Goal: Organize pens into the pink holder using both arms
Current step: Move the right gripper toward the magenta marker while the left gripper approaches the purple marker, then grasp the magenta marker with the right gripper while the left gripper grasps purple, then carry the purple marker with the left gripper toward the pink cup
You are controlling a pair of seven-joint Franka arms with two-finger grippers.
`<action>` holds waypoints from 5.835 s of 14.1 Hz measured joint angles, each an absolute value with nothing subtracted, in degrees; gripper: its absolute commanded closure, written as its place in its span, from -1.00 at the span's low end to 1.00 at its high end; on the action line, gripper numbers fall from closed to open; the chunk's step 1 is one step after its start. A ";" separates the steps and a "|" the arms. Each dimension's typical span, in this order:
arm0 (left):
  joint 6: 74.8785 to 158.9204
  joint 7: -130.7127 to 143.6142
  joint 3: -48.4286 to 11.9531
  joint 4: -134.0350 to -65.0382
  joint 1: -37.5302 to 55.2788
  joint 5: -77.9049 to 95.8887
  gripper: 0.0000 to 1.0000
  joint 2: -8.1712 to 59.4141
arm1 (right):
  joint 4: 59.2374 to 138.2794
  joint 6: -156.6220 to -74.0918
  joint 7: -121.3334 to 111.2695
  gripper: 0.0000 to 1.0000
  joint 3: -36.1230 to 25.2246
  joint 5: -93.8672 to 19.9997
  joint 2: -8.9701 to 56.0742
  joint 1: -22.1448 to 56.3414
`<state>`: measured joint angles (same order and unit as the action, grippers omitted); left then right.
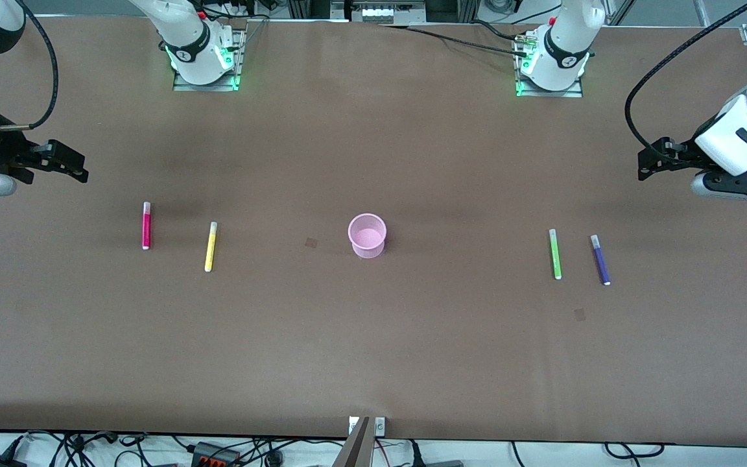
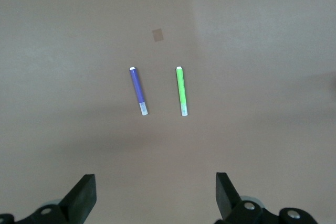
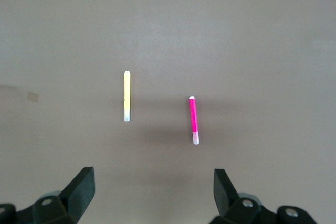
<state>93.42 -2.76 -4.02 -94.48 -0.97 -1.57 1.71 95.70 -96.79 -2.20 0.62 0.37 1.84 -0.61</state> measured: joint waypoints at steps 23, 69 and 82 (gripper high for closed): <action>101.08 -2.78 -2.94 -92.49 -6.57 -1.62 -1.00 21.22 | 97.61 -98.01 -2.18 -1.00 0.35 0.37 11.83 -0.61; 101.33 -8.90 -15.14 -79.78 -9.57 -1.46 0.98 35.25 | 98.01 -114.35 -8.09 0.73 -0.25 5.58 39.35 -5.22; 113.17 -46.85 -38.26 -78.16 -2.73 23.91 0.99 37.89 | 83.76 -95.29 -19.64 1.00 1.56 2.34 30.80 -0.87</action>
